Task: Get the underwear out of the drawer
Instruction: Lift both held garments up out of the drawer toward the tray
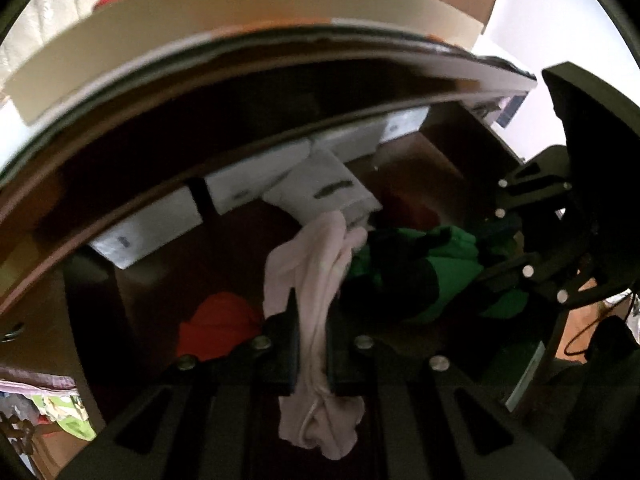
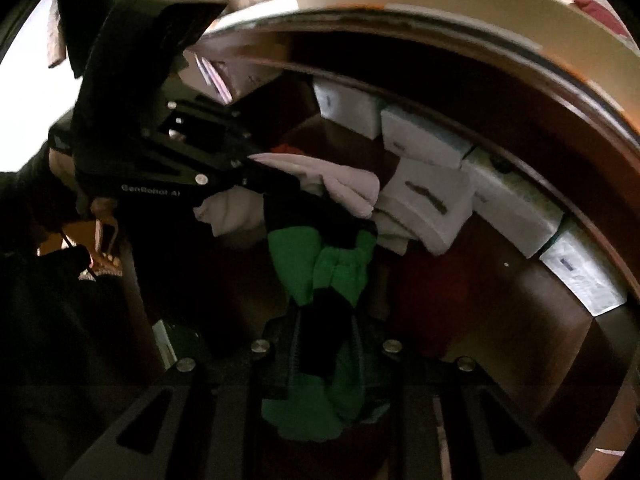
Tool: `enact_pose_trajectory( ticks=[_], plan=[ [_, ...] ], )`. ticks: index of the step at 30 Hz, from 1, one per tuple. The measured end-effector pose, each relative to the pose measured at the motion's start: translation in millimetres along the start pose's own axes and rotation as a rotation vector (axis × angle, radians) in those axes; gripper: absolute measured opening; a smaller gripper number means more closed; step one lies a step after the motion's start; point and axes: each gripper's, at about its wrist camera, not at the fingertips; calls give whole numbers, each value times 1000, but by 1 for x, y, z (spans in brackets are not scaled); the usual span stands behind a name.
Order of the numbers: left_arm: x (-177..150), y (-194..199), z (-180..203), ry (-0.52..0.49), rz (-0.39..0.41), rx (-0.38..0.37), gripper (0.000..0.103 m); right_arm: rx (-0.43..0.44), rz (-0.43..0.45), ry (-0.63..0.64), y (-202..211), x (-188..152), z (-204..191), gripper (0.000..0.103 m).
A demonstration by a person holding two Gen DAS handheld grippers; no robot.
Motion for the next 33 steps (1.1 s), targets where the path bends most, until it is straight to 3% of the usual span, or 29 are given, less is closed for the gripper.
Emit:
enact_pose_trajectory(
  ticks=[18, 23, 33],
  plan=[
    [-11, 39, -7, 1, 202, 32, 7, -11, 155, 4, 26, -2, -4, 23],
    [-14, 46, -8, 16, 236, 12, 7, -14, 195, 11, 25, 1, -6, 23],
    [-18, 53, -4, 16, 300, 43, 7, -28, 257, 0, 39, -7, -6, 23]
  ],
)
Point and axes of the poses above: each gripper's, at about its wrist camera, not at the fingertips, and y roughly against the way its jaws point, z to its right, x to its top, and after that the axes turned 9 degrees about y, right-handed
